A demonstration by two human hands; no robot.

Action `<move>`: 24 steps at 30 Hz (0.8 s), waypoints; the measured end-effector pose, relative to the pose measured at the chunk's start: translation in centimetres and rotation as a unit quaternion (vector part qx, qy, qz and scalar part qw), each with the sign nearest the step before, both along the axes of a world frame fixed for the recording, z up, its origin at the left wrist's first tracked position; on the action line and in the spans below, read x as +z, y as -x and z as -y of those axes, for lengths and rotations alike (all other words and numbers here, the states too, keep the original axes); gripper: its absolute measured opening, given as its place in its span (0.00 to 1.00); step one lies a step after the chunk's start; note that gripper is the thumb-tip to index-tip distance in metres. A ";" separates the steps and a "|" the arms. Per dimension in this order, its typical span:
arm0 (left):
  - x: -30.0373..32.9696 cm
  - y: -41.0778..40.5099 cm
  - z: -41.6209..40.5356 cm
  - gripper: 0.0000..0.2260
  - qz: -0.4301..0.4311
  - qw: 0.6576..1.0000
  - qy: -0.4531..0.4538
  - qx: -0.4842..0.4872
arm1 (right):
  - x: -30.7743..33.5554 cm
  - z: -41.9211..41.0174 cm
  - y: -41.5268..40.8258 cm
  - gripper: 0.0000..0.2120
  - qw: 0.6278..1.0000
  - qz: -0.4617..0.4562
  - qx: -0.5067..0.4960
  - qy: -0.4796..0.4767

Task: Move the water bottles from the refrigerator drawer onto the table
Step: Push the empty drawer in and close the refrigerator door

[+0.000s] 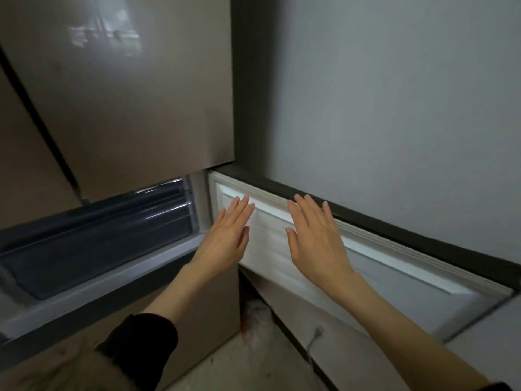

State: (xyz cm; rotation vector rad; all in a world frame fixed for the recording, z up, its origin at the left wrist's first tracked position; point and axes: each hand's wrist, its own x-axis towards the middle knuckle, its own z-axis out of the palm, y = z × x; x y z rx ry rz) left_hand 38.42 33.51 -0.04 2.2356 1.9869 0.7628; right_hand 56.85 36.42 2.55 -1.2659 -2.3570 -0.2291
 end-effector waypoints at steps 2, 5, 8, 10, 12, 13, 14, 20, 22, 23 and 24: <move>1.4 -4.1 -1.2 0.24 -0.023 0.999 -0.008 -0.039 | 0.9 0.3 -4.2 0.22 0.999 -0.003 -0.044 -0.015; 2.9 -9.5 -2.7 0.25 -0.079 0.994 0.005 -0.081 | 1.5 0.9 -9.1 0.23 0.994 -0.004 -0.110 0.007; 3.0 -13.1 -3.2 0.26 -0.122 0.986 0.060 -0.094 | 1.1 1.3 -12.4 0.25 0.986 0.017 -0.148 0.076; 2.4 -14.2 -3.0 0.26 -0.126 0.984 0.096 -0.081 | 0.5 1.6 -13.6 0.26 0.983 0.028 -0.150 0.106; 2.2 -14.7 -2.7 0.25 -0.120 0.985 0.105 -0.061 | 0.2 2.1 -13.7 0.25 0.983 0.018 -0.145 0.108; 2.4 -14.7 -2.7 0.25 -0.117 0.986 0.106 -0.055 | 0.3 2.4 -13.5 0.25 0.983 0.018 -0.147 0.111; 2.7 -14.7 -2.5 0.24 -0.112 0.986 0.109 -0.053 | 0.5 2.7 -13.2 0.25 0.981 0.025 -0.151 0.115; 2.7 -13.5 0.9 0.22 -0.058 0.991 0.108 -0.053 | 1.8 6.2 -12.6 0.24 0.983 0.070 -0.124 0.117; 2.3 -12.3 2.8 0.22 -0.040 0.992 0.104 -0.058 | 2.2 8.0 -11.7 0.22 0.983 0.087 -0.106 0.121; 2.1 -11.5 3.6 0.22 -0.034 0.992 0.103 -0.062 | 2.4 9.0 -11.2 0.21 0.983 0.095 -0.097 0.126; 2.1 -10.6 4.5 0.22 -0.028 0.992 0.105 -0.065 | 2.7 9.9 -10.6 0.20 0.982 0.100 -0.087 0.132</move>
